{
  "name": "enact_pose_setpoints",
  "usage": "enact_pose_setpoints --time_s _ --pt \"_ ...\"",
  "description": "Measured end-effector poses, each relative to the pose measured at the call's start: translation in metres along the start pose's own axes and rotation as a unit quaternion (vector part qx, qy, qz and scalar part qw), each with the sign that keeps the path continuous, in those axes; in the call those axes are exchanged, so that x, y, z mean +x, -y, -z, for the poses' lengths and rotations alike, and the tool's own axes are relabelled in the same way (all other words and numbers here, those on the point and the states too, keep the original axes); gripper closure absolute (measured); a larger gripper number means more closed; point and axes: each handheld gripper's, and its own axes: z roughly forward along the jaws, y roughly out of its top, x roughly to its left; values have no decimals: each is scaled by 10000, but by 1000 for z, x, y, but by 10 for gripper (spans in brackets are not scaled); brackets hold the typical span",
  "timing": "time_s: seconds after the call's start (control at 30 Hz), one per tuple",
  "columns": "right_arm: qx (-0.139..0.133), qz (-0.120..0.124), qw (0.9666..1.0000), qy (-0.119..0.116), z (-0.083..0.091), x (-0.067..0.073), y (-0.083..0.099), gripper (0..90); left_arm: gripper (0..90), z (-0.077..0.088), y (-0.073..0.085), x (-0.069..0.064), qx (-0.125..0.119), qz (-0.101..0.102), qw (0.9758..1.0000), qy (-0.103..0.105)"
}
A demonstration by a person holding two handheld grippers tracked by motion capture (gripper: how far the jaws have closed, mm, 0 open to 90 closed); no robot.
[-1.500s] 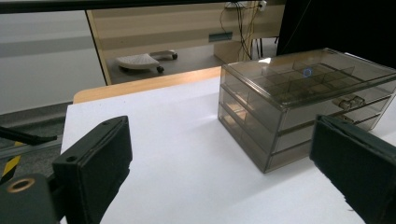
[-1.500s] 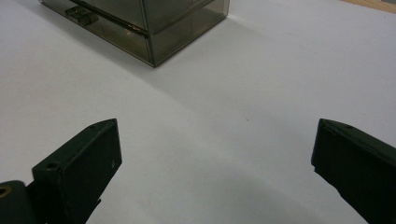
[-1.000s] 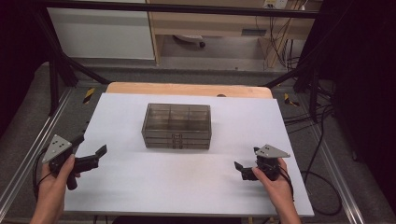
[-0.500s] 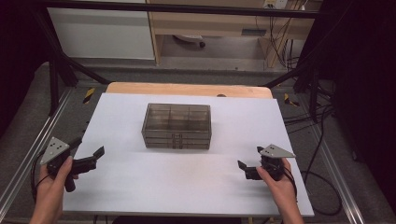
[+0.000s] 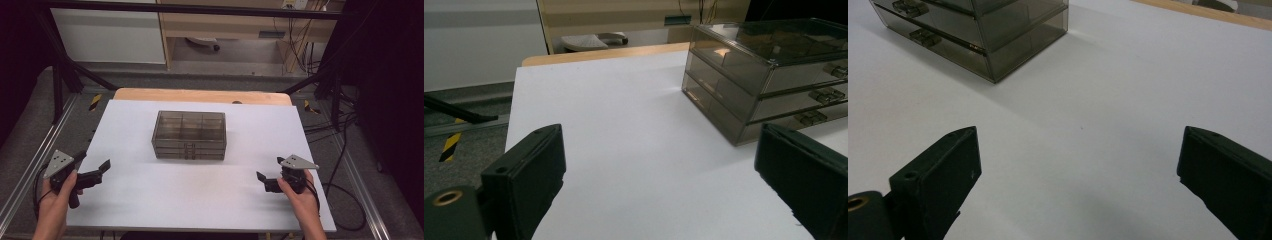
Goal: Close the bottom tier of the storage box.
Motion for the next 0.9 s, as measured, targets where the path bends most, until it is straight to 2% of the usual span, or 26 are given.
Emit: enact_pose_setpoints --time_s 0.9 --pt "83 -46 9999 -44 -1 -2 2 43 69 -4 14 -4 129 65 9999 77"
